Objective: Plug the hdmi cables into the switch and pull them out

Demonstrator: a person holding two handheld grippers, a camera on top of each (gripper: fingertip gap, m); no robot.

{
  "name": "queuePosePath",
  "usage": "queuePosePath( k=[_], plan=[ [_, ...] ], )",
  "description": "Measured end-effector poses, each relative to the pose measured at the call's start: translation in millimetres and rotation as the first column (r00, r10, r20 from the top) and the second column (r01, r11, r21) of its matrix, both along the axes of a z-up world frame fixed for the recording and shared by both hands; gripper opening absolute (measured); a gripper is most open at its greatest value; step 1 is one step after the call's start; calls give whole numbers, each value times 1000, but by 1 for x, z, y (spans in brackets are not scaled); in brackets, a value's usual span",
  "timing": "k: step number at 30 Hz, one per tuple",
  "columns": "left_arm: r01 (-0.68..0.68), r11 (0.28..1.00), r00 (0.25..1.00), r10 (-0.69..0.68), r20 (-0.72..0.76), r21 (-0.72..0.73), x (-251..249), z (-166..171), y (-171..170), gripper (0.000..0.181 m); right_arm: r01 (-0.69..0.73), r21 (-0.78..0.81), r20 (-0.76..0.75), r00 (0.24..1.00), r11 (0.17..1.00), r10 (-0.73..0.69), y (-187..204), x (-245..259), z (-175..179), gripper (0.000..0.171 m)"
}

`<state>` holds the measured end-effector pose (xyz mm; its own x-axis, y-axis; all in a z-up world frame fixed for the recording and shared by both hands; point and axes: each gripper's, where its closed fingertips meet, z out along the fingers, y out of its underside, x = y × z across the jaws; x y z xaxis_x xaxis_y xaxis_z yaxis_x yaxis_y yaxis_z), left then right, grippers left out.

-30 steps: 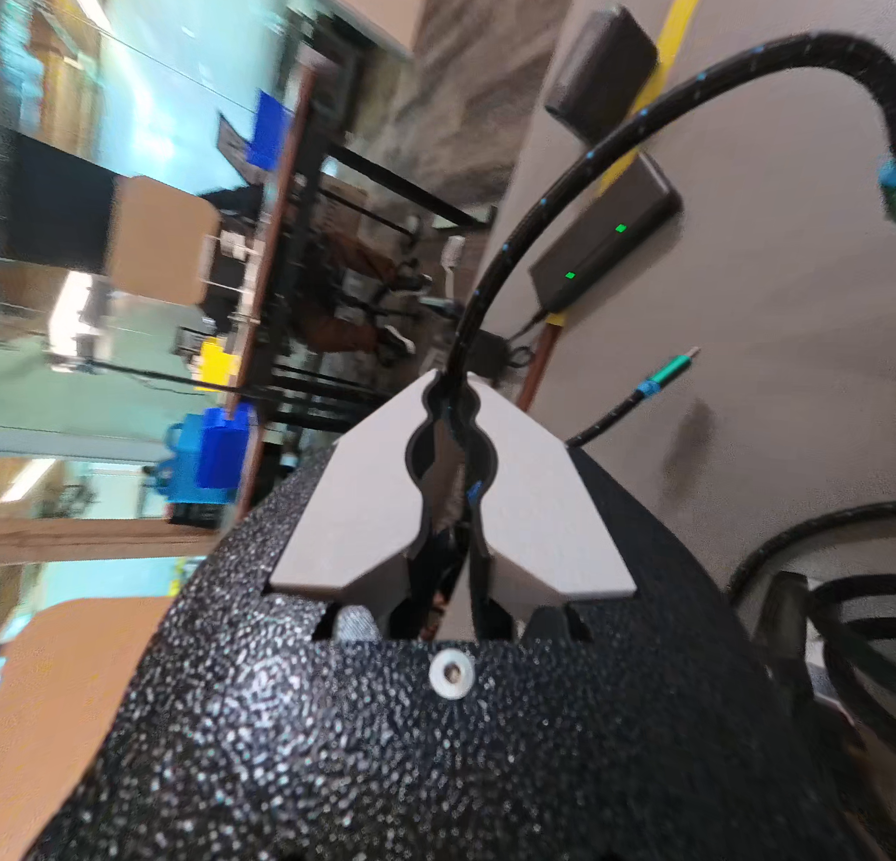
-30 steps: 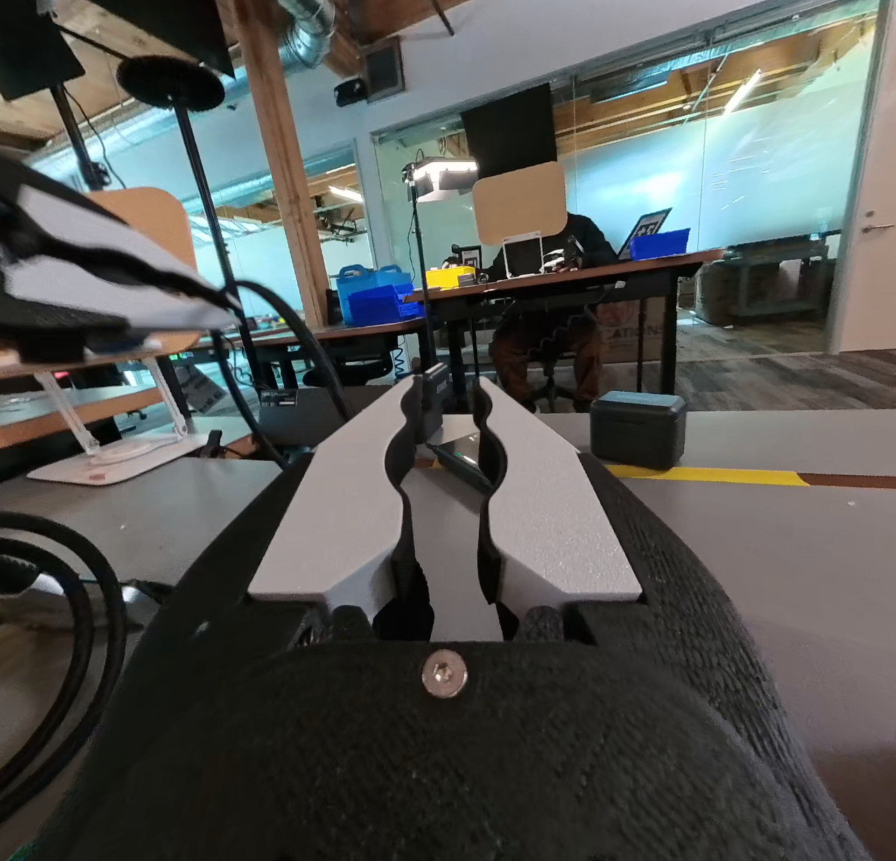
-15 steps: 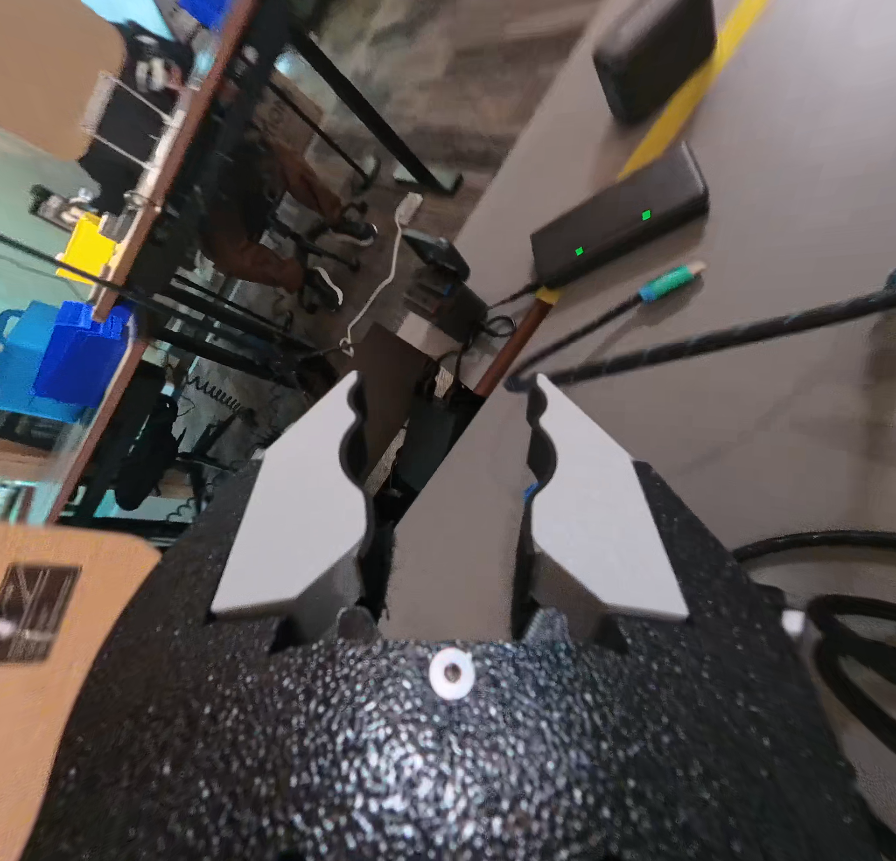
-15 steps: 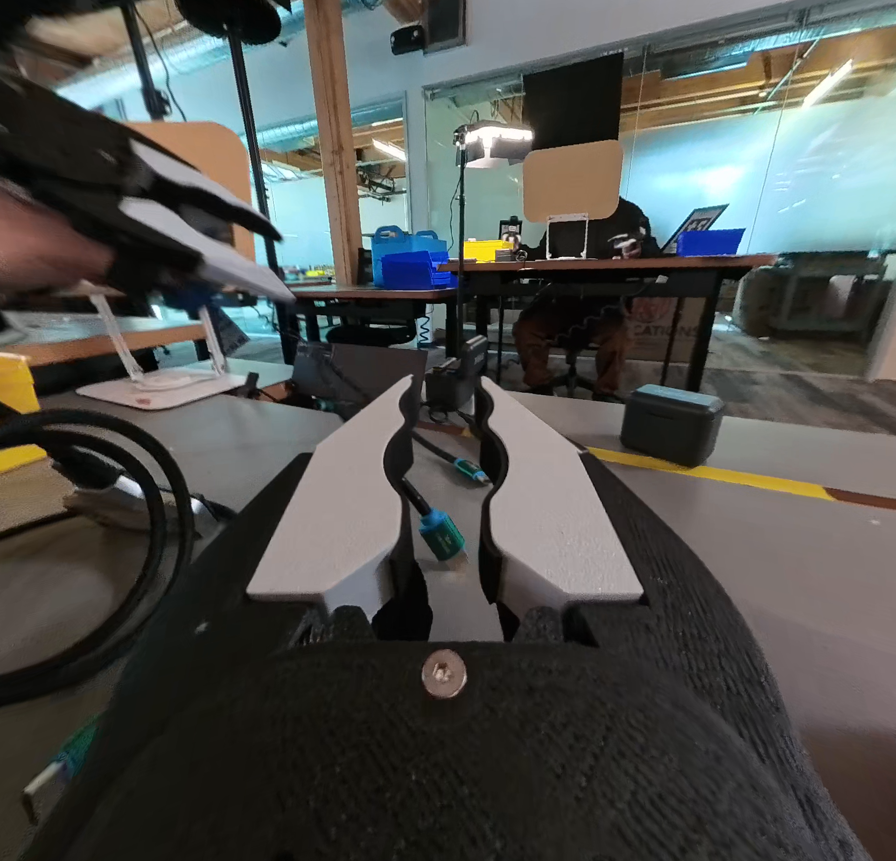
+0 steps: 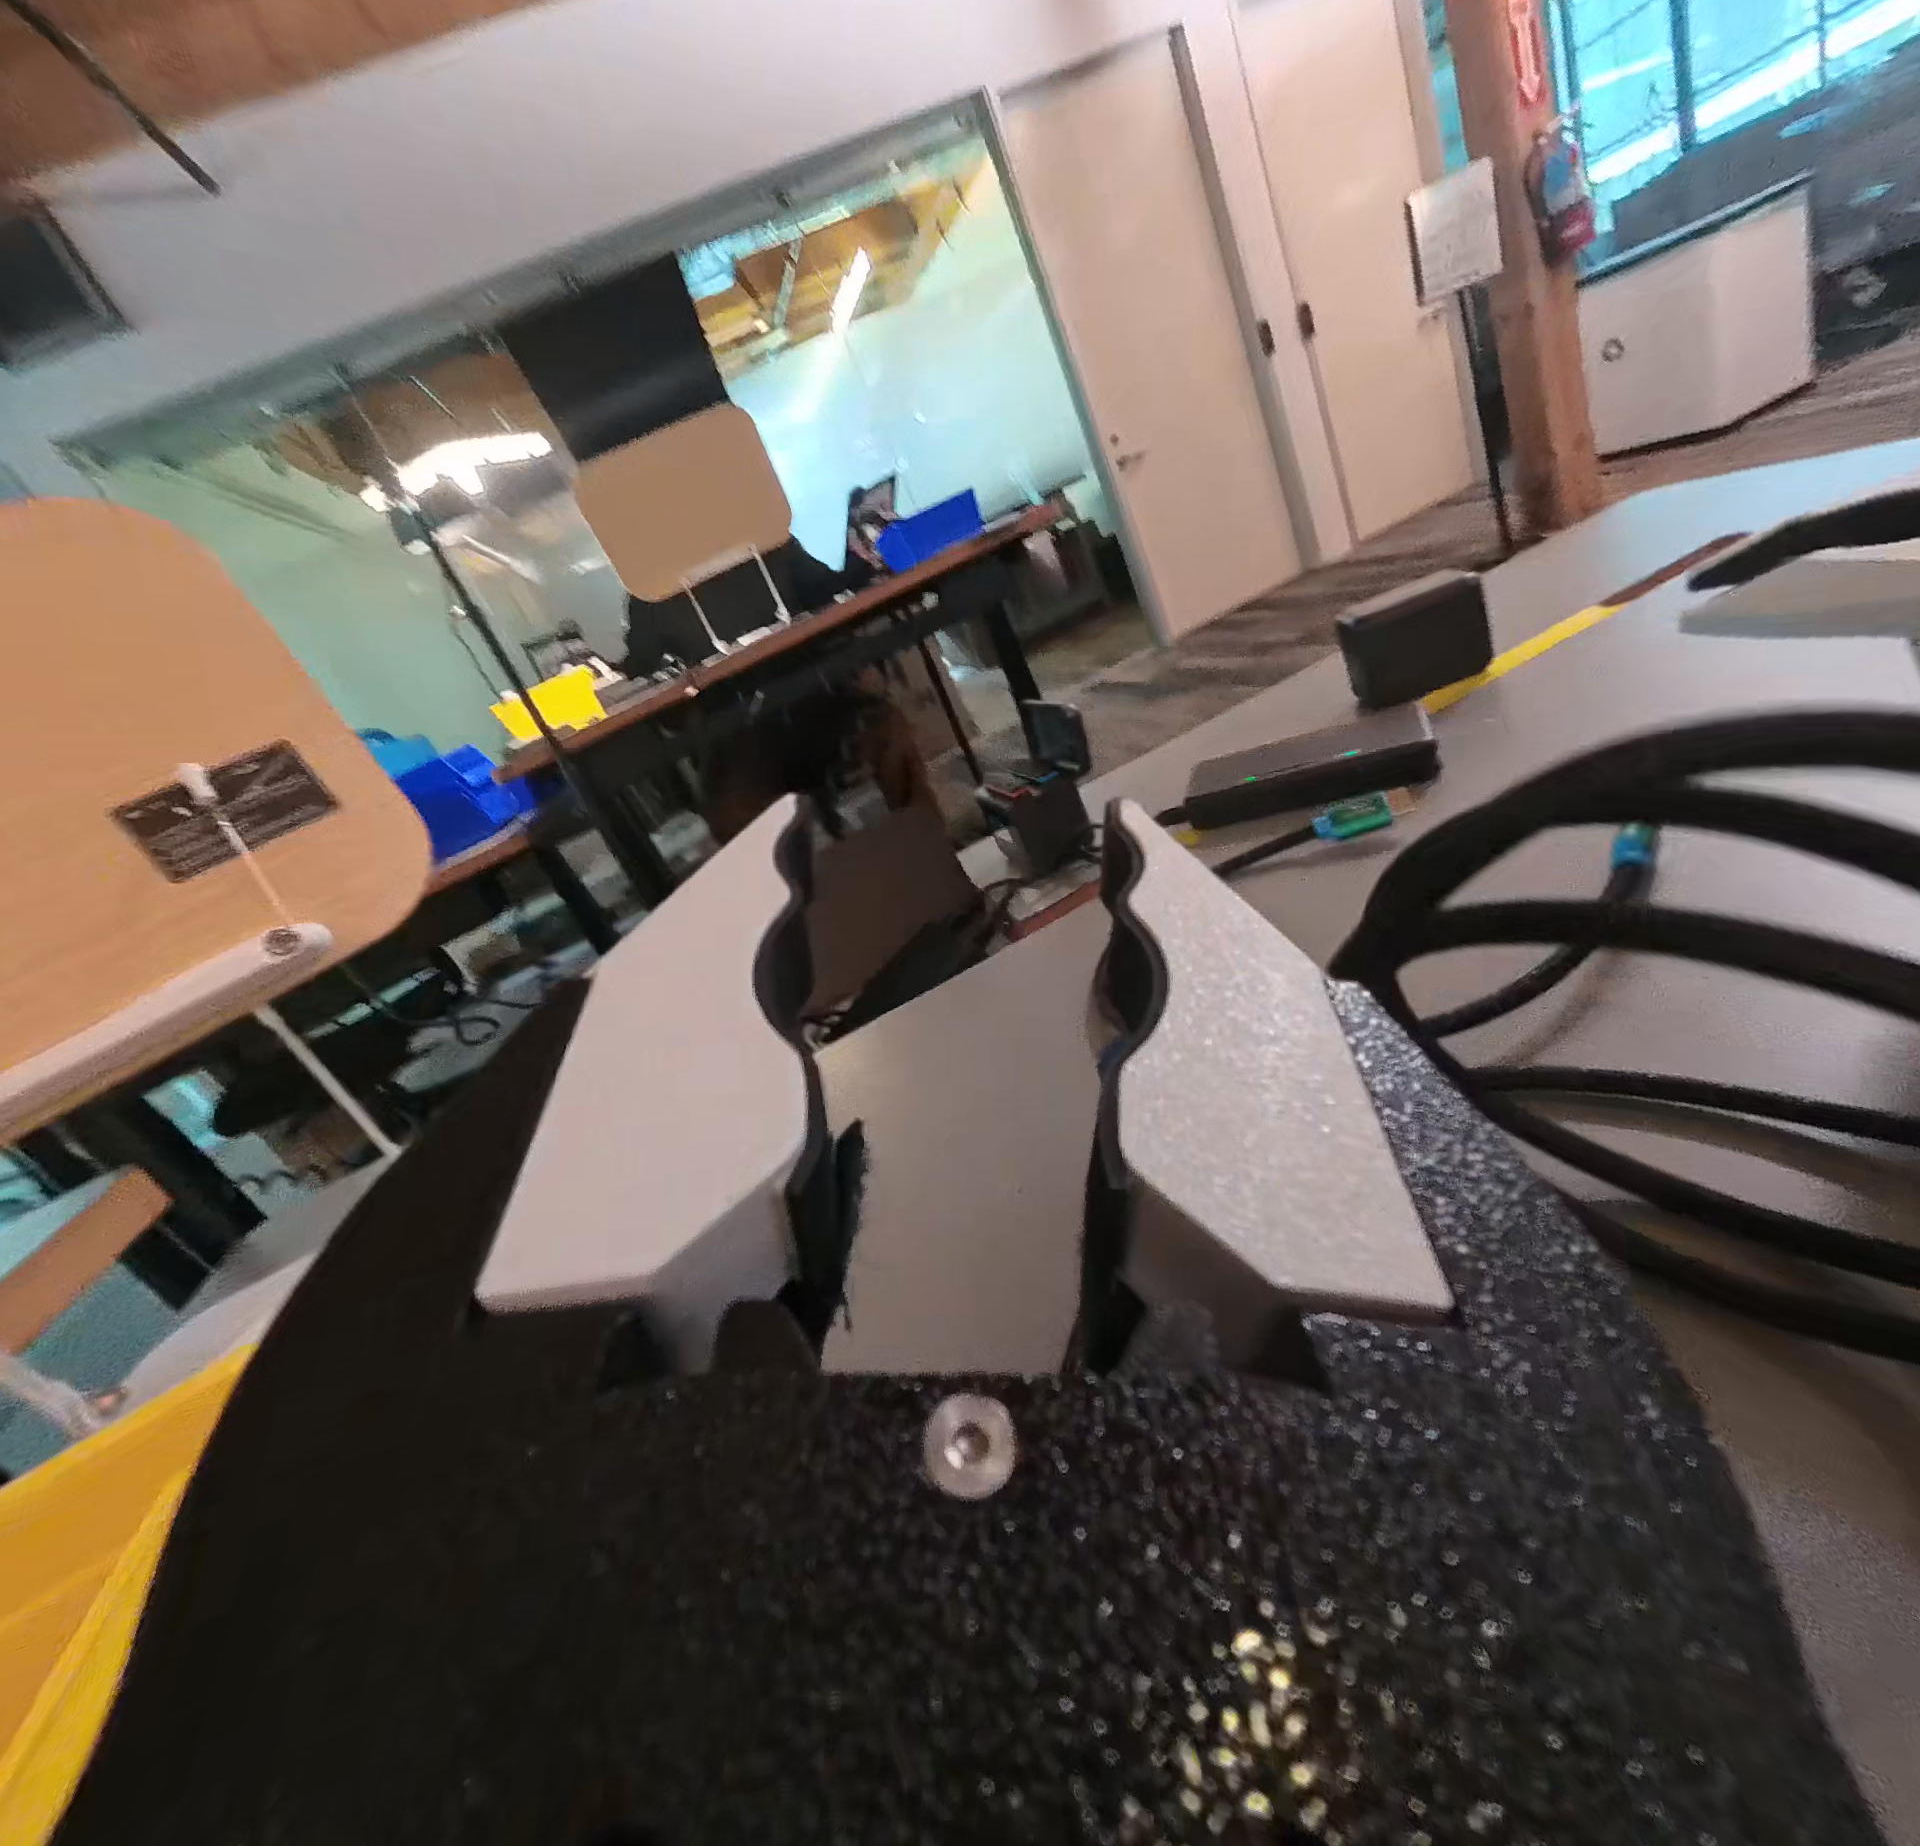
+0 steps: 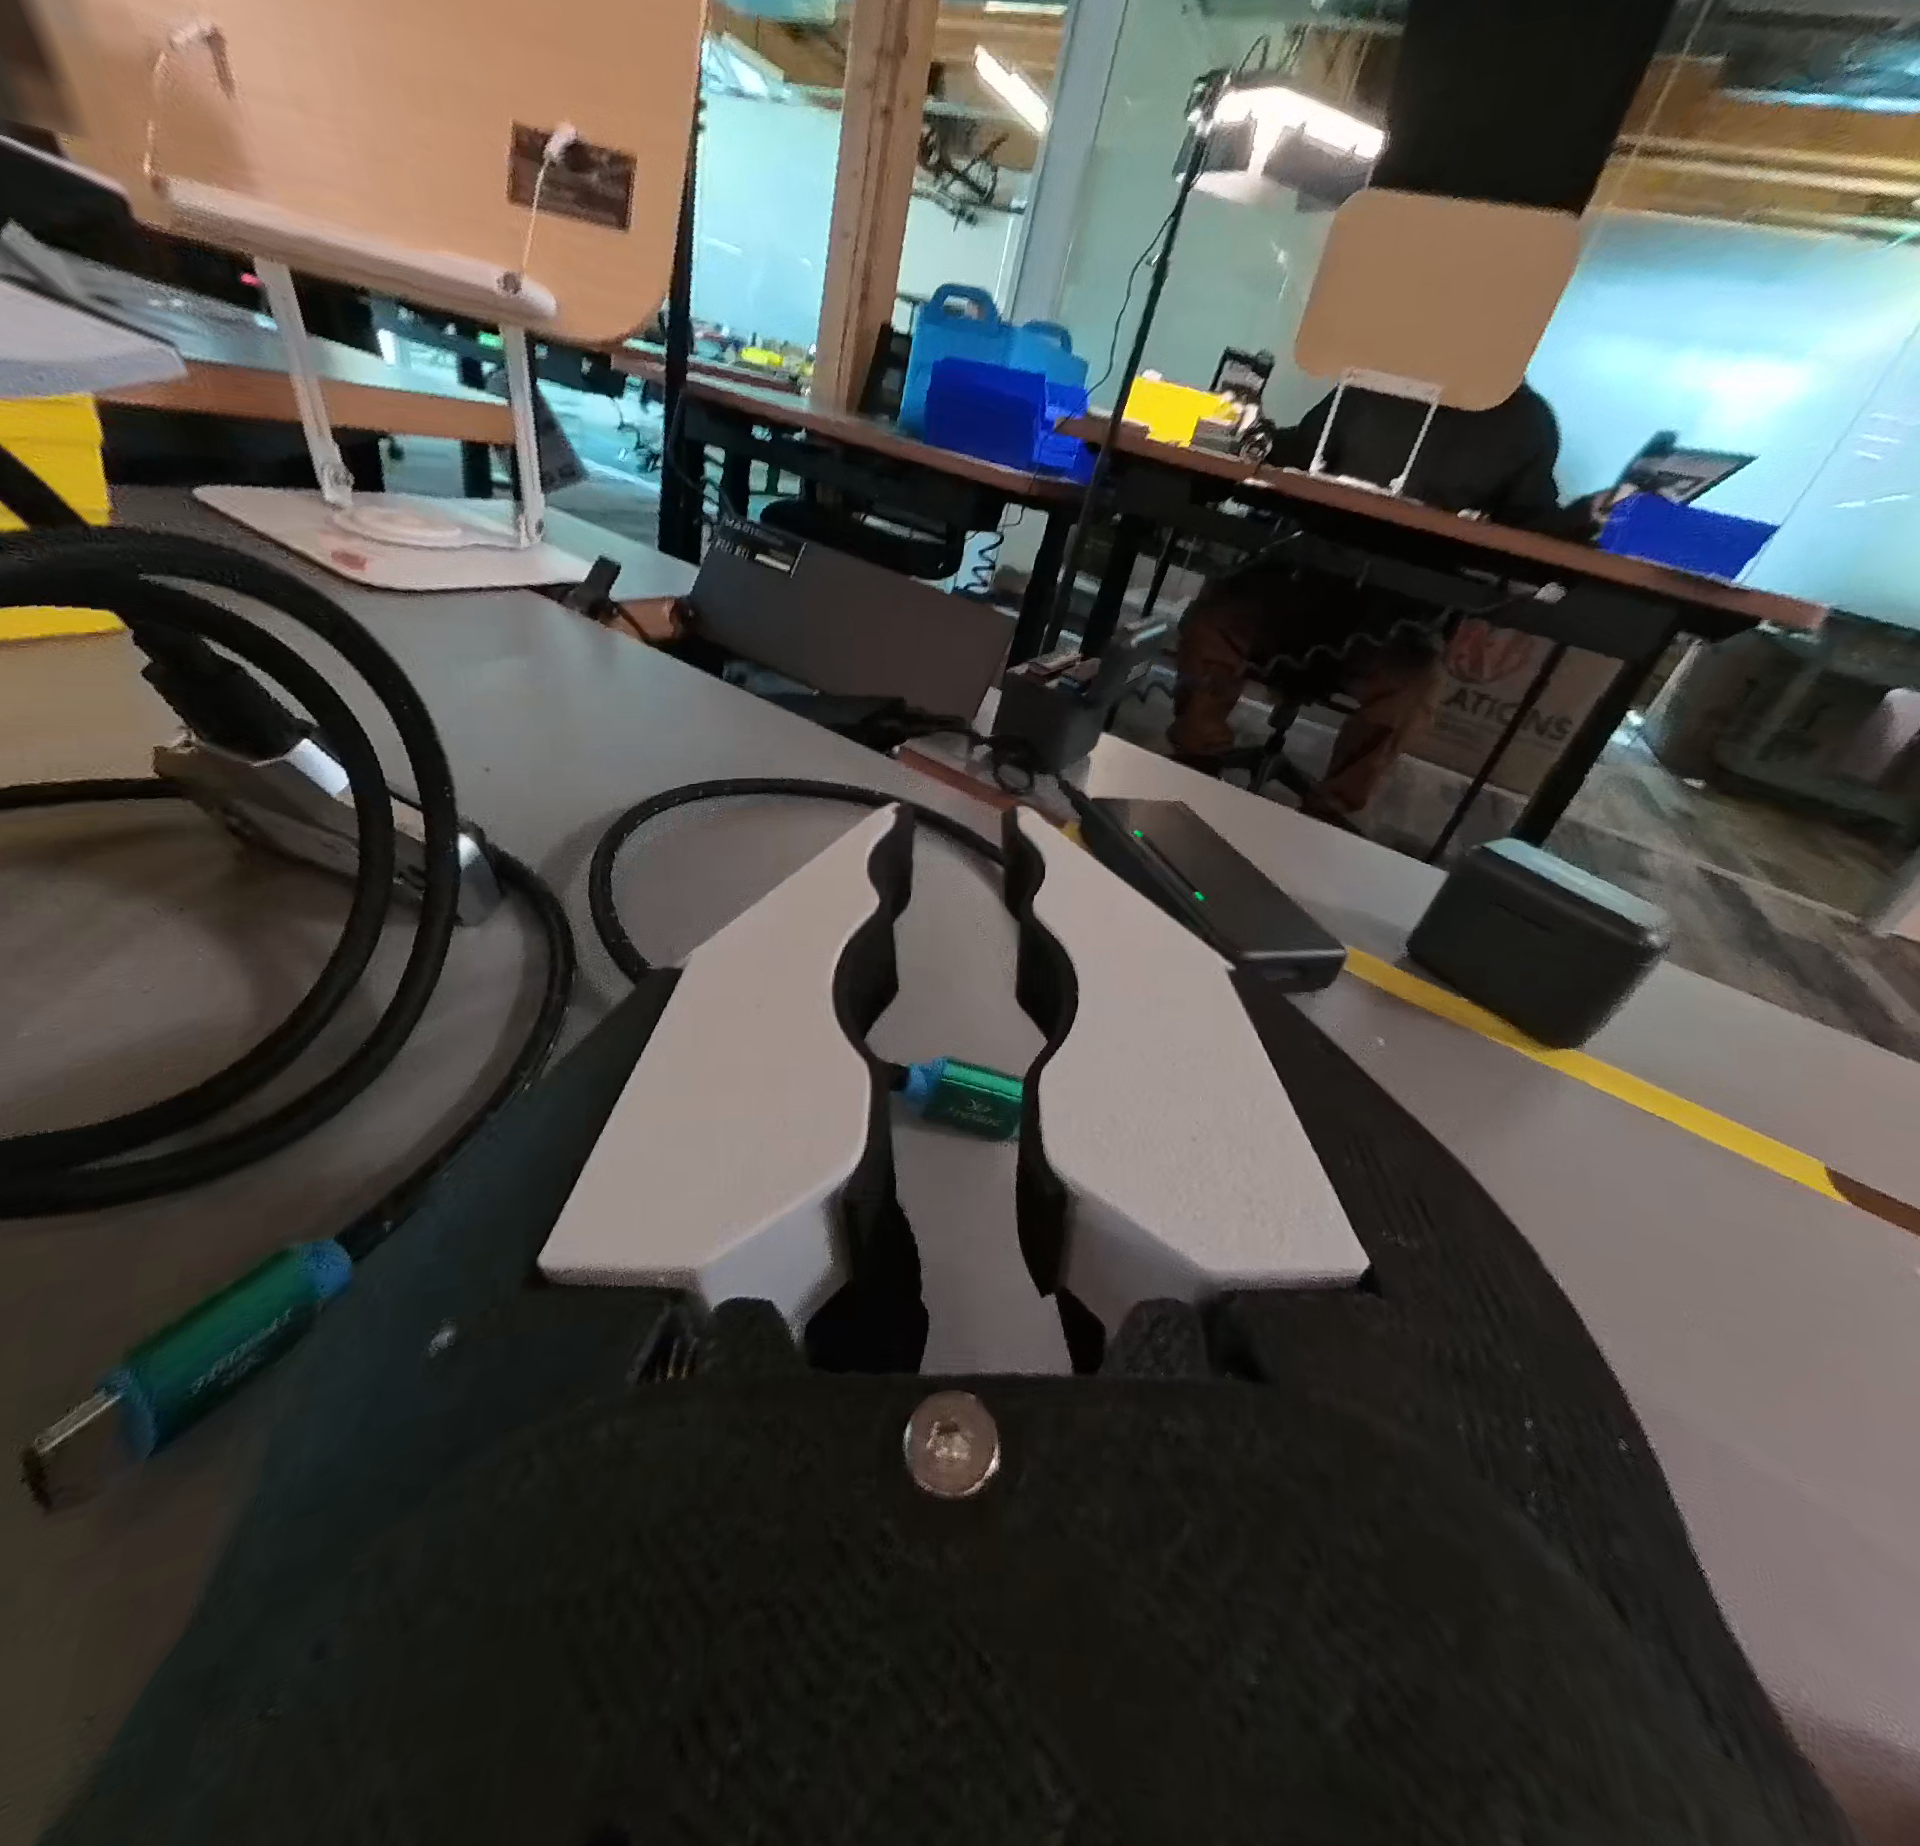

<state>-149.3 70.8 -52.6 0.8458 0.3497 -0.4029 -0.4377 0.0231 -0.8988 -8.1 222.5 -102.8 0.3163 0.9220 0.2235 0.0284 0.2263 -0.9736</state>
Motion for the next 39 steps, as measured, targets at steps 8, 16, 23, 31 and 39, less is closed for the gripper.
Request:
queuePosePath(
  k=[8, 16, 23, 31, 39],
  plan=[
    [380, 925, 924, -379, 38, 2, 44, -18, 6, 72, -57, 14, -14, 998, 998, 58, -6, -10, 3, 13],
    [471, 842, 882, -446, 152, -263, 28, -67, 4, 86, -81, -26, -30, 996, 996, 80, -4, -15, 3, 13],
    [313, 777, 913, -404, -52, -547, 47, -109, 26, 55, -93, -20, -29, 995, 995, 92, -8, -17, 3, 13],
    [314, 789, 926, -376, -12, -528, 48, -110, 33, 22, -108, -17, -26, 994, 994, 107, -11, -17, 2, 13],
    [356, 864, 934, -340, 108, -355, 37, -78, 28, 21, -215, -55, -41, 976, 975, 213, -29, -21, 3, 14]
  ],
)
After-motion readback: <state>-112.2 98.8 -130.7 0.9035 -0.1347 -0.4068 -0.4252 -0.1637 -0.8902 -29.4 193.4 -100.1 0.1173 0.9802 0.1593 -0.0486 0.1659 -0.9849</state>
